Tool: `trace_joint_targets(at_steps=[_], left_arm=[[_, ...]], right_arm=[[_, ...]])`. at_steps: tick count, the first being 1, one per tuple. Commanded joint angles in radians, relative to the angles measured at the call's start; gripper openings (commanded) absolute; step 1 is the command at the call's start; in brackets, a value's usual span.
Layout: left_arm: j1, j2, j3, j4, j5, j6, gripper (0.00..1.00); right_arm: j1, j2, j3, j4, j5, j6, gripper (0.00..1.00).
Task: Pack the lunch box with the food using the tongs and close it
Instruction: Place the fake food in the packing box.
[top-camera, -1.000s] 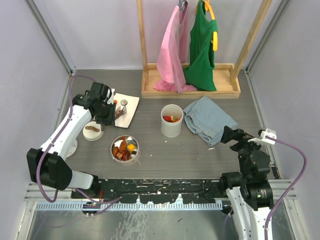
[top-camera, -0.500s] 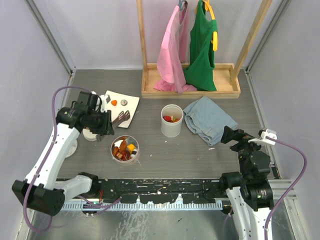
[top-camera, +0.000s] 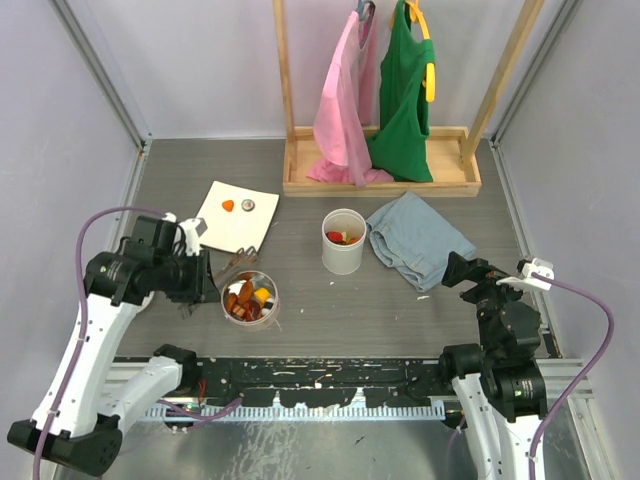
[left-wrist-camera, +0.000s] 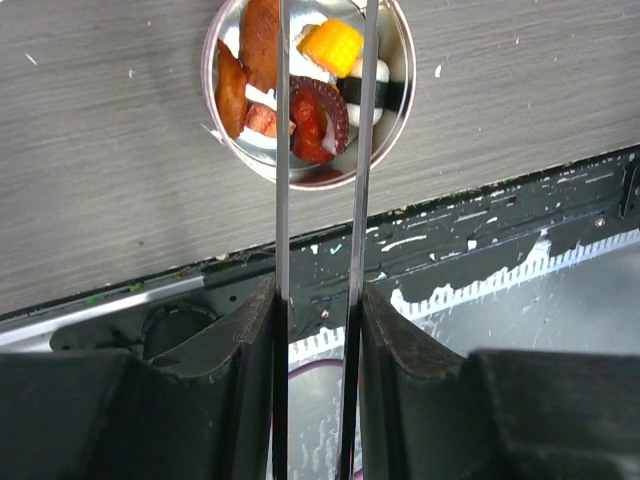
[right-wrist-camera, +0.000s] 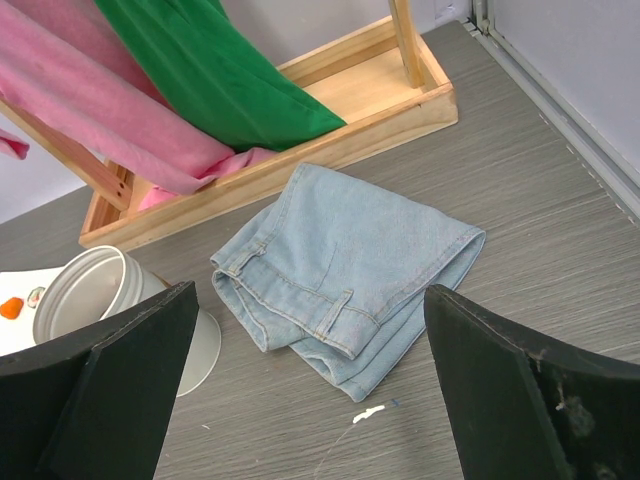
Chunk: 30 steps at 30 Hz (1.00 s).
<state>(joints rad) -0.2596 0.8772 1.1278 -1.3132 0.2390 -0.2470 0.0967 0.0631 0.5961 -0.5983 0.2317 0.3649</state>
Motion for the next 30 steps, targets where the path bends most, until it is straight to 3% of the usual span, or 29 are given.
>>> trace_joint_targets(at_steps=[1, 10, 30], left_arm=[[0.003, -0.042, 0.013, -0.073, 0.023, -0.003, 0.32], [0.001, -0.055, 0.032, -0.149, 0.031, 0.0, 0.31], [-0.009, -0.036, -0.026, -0.143, 0.029, -0.003, 0.31]], right_arm=[[0.006, -0.001, 0.008, 0.051, 0.018, 0.001, 1.0], [0.006, -0.003, 0.008, 0.051, 0.021, 0.001, 1.0], [0.005, -0.002, 0.008, 0.051, 0.023, 0.002, 1.0]])
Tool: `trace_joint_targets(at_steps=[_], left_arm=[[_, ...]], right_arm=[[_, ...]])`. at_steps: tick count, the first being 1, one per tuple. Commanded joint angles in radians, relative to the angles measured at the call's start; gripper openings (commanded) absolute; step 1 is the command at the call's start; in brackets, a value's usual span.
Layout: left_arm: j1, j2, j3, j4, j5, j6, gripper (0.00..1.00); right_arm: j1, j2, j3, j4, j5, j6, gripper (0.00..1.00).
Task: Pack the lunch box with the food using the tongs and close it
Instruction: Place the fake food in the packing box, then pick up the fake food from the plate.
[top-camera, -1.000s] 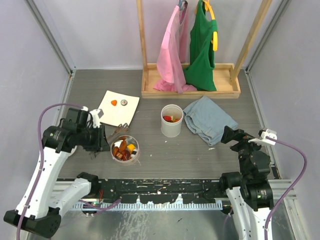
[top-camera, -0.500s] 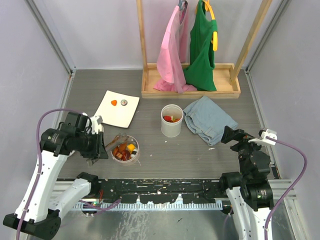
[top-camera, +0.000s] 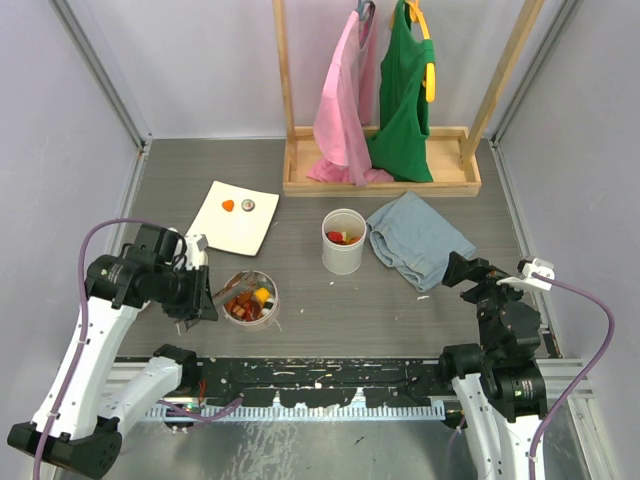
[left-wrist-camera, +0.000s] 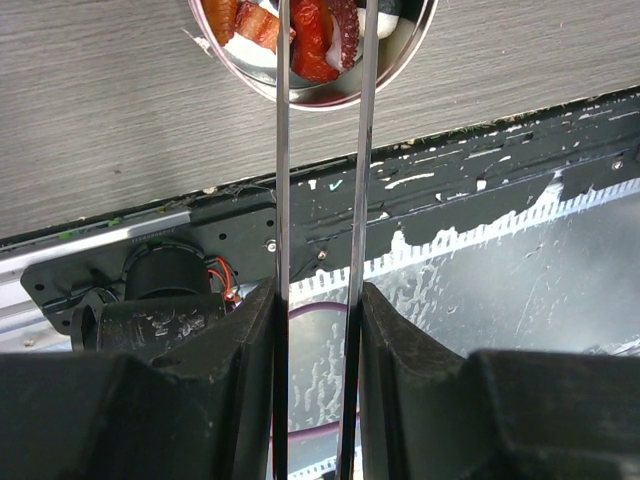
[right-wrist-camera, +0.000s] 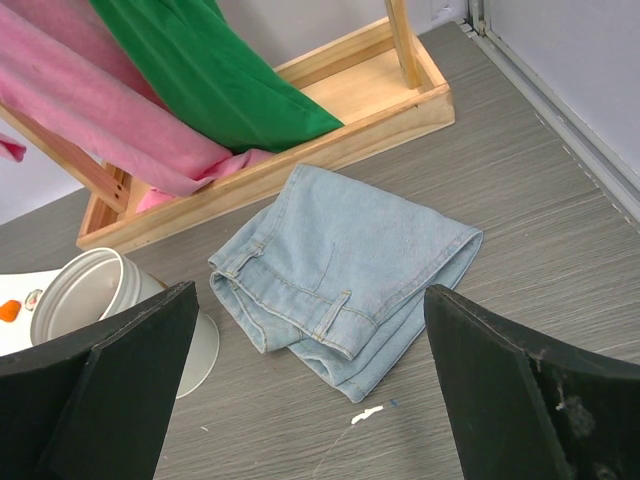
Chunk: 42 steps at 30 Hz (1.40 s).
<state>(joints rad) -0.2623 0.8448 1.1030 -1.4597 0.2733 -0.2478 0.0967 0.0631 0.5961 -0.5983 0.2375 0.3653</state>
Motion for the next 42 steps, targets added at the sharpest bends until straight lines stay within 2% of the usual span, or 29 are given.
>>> trace_joint_targets(at_steps=[1, 18, 23, 29, 35, 38, 42], left_arm=[[-0.007, -0.002, -0.002, 0.006, -0.011, -0.005, 0.32], [-0.015, -0.002, 0.025, -0.002, -0.037, -0.008, 0.43], [-0.015, -0.009, 0.05, 0.007, -0.049, -0.007, 0.41], [-0.015, -0.012, 0.086, 0.088, -0.074, -0.022, 0.39], [-0.015, 0.051, 0.114, 0.2, -0.124, -0.016, 0.38], [-0.014, 0.089, 0.145, 0.262, -0.155, -0.017, 0.39], [-0.015, 0.15, 0.204, 0.331, -0.187, -0.013, 0.39]], right_arm=[[0.005, -0.002, 0.009, 0.051, 0.017, 0.001, 1.0], [0.005, -0.004, 0.008, 0.05, 0.015, 0.003, 1.0], [0.006, 0.014, 0.014, 0.049, -0.007, 0.003, 1.0], [0.006, 0.241, 0.084, 0.042, -0.261, -0.033, 1.0], [0.005, 0.497, 0.256, -0.066, -0.218, -0.049, 1.0], [0.006, 0.587, 0.295, -0.076, -0.306, -0.083, 1.0], [0.006, 0.658, 0.311, -0.088, -0.282, -0.09, 1.0]])
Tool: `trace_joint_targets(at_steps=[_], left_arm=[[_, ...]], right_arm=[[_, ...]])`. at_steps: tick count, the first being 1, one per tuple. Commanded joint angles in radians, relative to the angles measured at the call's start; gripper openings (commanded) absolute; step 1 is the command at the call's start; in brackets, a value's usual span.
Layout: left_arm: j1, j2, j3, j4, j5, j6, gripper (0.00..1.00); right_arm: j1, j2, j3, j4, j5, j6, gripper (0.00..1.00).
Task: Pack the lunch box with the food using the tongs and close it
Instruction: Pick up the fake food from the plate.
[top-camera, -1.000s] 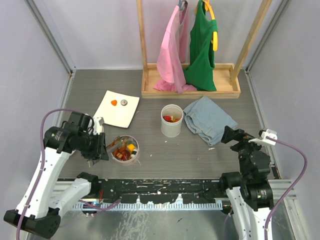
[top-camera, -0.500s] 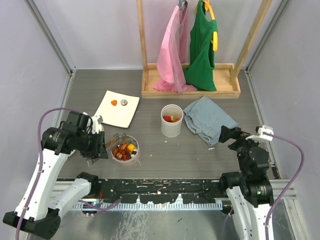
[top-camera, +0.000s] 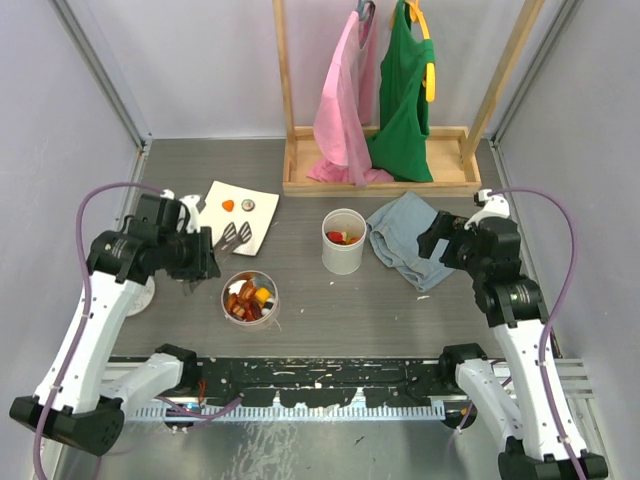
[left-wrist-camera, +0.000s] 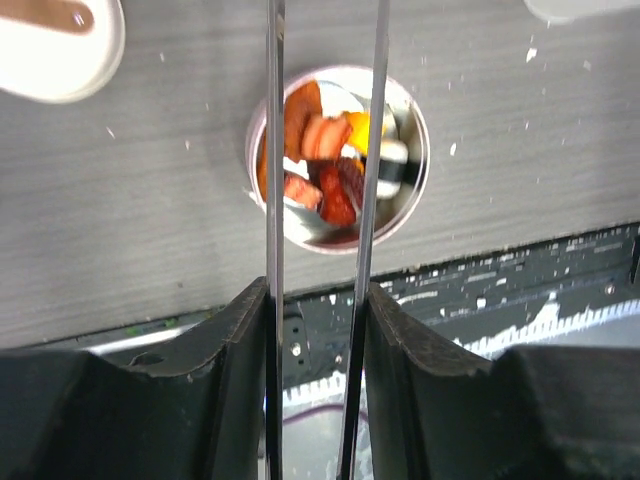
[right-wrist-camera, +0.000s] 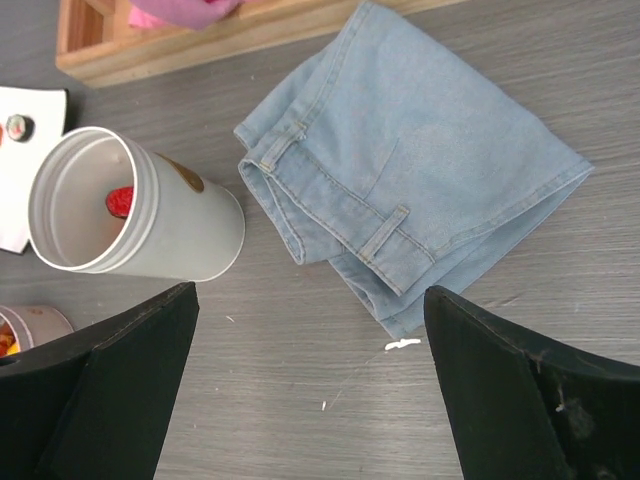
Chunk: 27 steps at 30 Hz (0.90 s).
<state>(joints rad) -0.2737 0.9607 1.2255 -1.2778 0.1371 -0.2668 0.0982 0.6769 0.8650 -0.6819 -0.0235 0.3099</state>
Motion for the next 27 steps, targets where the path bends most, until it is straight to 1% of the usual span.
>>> trace_joint_targets(at_steps=[1, 5, 7, 10, 14, 16, 21, 27], left_arm=[[-0.003, 0.051, 0.096, 0.166, -0.057, 0.008, 0.4], [-0.004, 0.122, 0.144, 0.23, -0.071, 0.01, 0.41], [-0.004, 0.165, 0.158, 0.257, -0.082, 0.012, 0.44], [-0.003, 0.22, 0.168, 0.303, -0.092, 0.019, 0.45], [-0.002, 0.3, 0.181, 0.333, -0.115, 0.023, 0.45], [-0.002, 0.368, 0.184, 0.355, -0.124, 0.024, 0.45], [0.007, 0.452, 0.2, 0.408, -0.129, 0.026, 0.47], [0.016, 0.559, 0.243, 0.427, -0.153, 0.037, 0.47]], right_arm=[[0.004, 0.05, 0.04, 0.001, -0.016, -0.035, 1.0], [0.005, 0.015, -0.009, 0.043, -0.006, -0.027, 1.0], [0.004, -0.023, -0.06, 0.088, 0.005, -0.023, 1.0], [0.005, -0.061, -0.078, 0.093, 0.032, -0.014, 1.0], [0.004, -0.073, -0.109, 0.112, 0.041, -0.011, 1.0], [0.004, -0.066, -0.11, 0.113, 0.031, -0.013, 1.0], [0.005, -0.075, -0.117, 0.119, 0.04, -0.014, 1.0], [0.004, -0.101, -0.13, 0.129, 0.044, -0.014, 1.0]])
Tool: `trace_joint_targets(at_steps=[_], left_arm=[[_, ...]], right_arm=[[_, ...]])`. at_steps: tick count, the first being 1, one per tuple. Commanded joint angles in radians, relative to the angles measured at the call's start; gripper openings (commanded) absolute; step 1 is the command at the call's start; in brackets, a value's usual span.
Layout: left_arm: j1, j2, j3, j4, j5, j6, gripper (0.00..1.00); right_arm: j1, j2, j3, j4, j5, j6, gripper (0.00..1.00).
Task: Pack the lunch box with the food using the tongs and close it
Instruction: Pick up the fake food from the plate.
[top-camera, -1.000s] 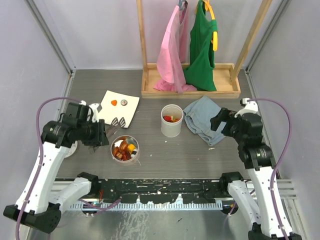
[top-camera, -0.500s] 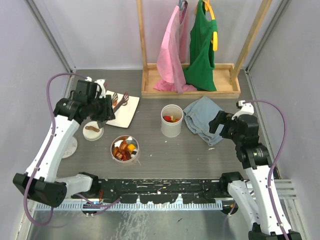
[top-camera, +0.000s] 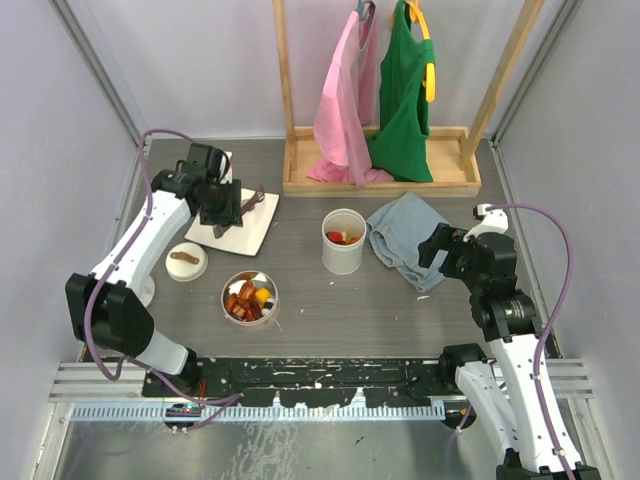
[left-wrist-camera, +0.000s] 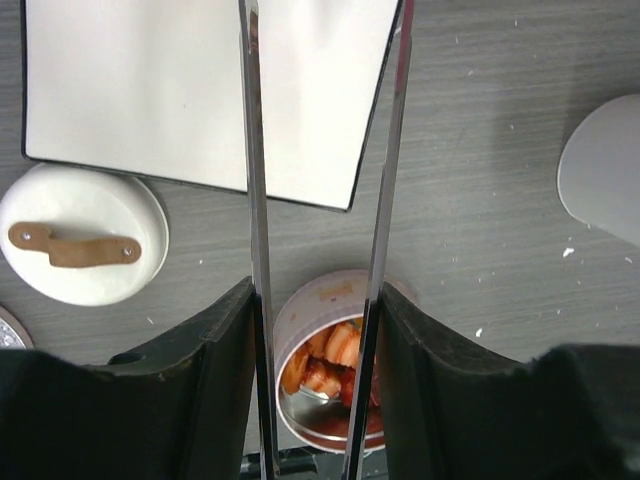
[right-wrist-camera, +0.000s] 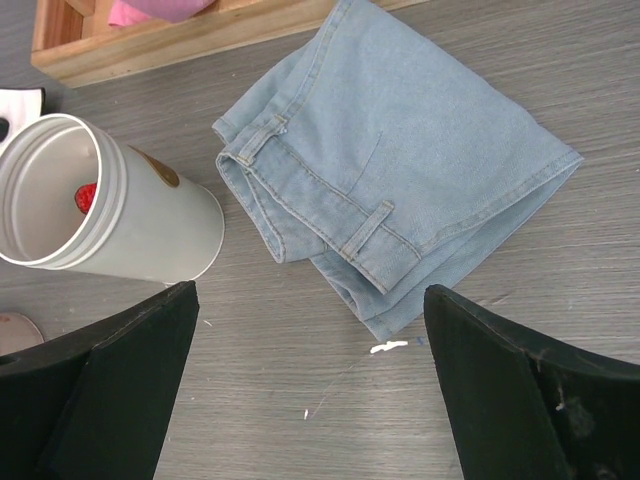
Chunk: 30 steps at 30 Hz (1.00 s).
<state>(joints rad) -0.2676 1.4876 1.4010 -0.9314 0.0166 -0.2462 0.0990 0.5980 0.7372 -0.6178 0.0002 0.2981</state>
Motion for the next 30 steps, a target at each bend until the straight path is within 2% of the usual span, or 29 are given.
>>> trace_joint_targets(at_steps=[1, 6, 16, 30], left_arm=[[0.011, 0.046, 0.073, 0.084, -0.042, 0.018, 0.47], [0.019, 0.113, 0.088, 0.063, -0.093, 0.018, 0.47], [0.032, 0.187, 0.103, 0.062, -0.062, 0.028, 0.47], [0.051, 0.241, 0.065, 0.079, -0.011, 0.036, 0.4]], right_arm=[[0.003, -0.024, -0.004, 0.065, 0.021, -0.002, 1.0], [0.005, -0.029, -0.008, 0.07, 0.02, -0.004, 1.0], [0.005, -0.03, -0.012, 0.076, 0.018, -0.004, 1.0], [0.005, -0.033, -0.019, 0.089, -0.008, -0.005, 1.0]])
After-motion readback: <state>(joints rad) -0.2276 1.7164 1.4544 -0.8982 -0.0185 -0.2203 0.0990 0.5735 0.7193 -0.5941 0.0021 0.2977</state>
